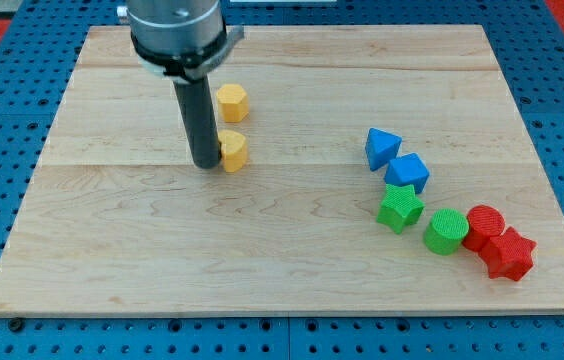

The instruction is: Slide the blue triangle towards top right

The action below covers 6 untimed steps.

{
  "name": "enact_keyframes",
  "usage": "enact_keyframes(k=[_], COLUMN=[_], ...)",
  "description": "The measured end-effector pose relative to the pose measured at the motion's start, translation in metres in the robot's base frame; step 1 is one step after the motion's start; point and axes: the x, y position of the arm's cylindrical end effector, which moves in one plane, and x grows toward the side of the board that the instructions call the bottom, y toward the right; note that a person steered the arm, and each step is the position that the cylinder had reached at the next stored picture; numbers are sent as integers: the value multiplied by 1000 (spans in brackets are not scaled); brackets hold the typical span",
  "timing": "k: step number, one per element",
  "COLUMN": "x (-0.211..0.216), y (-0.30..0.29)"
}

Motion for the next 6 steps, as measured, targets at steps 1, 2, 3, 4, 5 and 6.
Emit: enact_keyframes(k=[1, 2, 3, 4, 5, 6], x=[30, -3, -39, -60, -45, -1], y=[11, 32, 8, 13, 55, 125])
